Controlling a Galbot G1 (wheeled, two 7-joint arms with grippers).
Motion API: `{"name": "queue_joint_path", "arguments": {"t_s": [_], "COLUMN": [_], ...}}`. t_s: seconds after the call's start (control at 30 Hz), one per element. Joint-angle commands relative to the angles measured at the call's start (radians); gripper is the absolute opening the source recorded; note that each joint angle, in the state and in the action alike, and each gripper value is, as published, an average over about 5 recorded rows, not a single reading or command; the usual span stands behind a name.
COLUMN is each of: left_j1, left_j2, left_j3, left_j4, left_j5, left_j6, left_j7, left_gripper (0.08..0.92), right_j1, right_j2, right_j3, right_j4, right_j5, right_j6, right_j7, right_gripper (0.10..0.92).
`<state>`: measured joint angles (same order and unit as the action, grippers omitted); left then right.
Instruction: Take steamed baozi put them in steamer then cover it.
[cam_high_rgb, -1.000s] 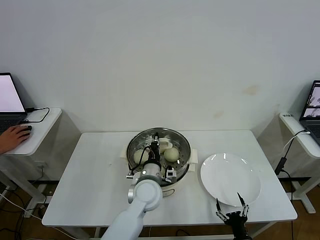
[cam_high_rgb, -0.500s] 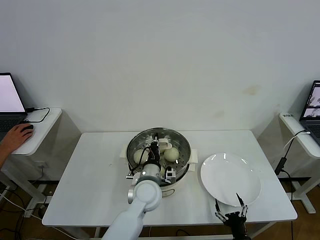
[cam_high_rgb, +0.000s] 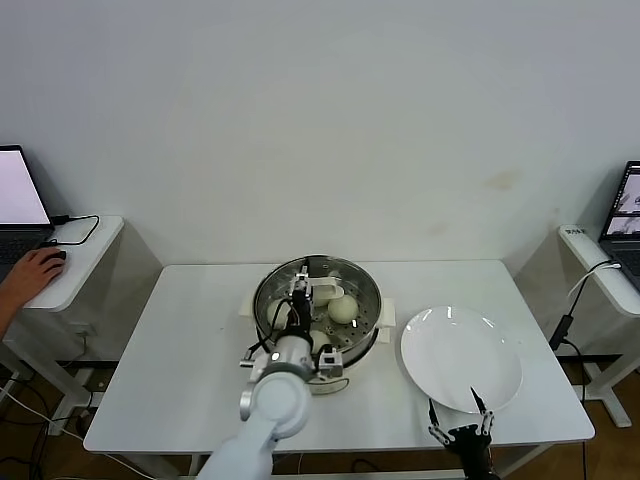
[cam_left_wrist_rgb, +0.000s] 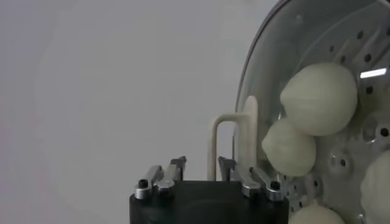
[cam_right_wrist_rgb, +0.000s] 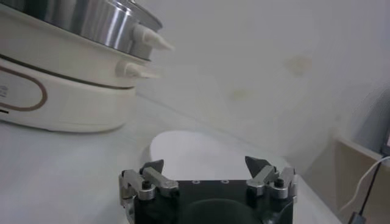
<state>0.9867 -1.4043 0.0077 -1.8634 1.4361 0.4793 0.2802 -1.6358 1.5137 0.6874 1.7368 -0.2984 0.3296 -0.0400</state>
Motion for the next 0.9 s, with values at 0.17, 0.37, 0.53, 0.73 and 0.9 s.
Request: {"name": "queue_joint_path", "arguments": {"t_s": [0.17,0.37,0.53,0.73,0.9], "left_j1": [0.32,0.532,0.632,0.724,0.819], "left_j2": [0.187,0.216,0.172,0.139,0.104], "left_j3": [-0.117,-0.274,-0.435,-0.46,-0.445], "left_j4": [-0.454,-0.518,-0.47,-0.488,-0.467], "left_j5": [-0.383,-0.994,-1.458,-1.717,-1.748], "left_j6": [-0.015,-0.134,-0.404,-0.453,-0.513], "left_j7": [-0.136,-0.439,-0.548,-0.573,-0.572], "left_gripper": [0.778,0.822,0.823,0.823,0.823], "right_j1": [-0.011,-0.02,-0.043,-0.097,-0.148], "right_j2": [-0.005,-0.003,-0.015,-0.058,-0.085], "right_j3": [-0.009,-0.019,-0.027,-0.045,-0.06], "right_j4": [0.007,0.02,0.04,0.098,0.158], "right_j5": [-0.005,-0.006,0.005,0.07,0.127], "right_j6": [0.005,0.002,0.0,-0.012,-0.03], "right_j7": [-0.001,-0.006,-0.013,-0.035,-0.047], "right_gripper": [0.823,0.822,0.823,0.822,0.823]}}
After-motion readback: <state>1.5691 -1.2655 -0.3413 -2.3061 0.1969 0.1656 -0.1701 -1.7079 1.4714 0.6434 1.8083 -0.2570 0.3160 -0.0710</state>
